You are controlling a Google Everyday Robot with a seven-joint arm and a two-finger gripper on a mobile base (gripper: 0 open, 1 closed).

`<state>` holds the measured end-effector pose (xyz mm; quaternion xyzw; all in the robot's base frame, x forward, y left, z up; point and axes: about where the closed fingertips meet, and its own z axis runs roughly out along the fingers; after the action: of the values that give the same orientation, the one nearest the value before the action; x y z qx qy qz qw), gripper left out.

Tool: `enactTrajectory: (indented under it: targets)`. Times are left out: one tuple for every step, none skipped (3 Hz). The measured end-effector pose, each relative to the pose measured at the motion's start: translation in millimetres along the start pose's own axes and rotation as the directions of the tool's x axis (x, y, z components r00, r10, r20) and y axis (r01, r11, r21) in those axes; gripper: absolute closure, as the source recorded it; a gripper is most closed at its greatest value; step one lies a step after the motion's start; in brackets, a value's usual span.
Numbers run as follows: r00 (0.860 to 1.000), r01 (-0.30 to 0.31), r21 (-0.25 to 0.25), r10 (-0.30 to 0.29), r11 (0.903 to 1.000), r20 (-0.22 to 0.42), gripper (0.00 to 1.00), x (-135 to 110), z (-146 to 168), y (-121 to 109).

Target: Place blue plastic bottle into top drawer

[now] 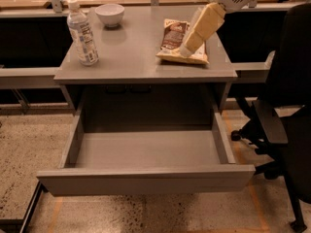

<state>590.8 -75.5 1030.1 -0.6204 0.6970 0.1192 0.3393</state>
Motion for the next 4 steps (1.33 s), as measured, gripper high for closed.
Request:
enactTrajectory:
  targets:
    - [0.994,-0.046,-0.014,0.047,0.9988,0.1,0.0,-9.3,40.4,-7.6]
    - [0.973,-0.066,-0.033,0.071,0.9973,0.22,0.0,-29.4,95.0,-41.5]
    - [0.94,-0.073,-0.084,0.096,0.9938,0.326,0.0,-55.7,157.6,-74.5]
    - [0.9,-0.064,-0.134,0.115,0.9888,0.419,0.0,-91.1,220.0,-100.1]
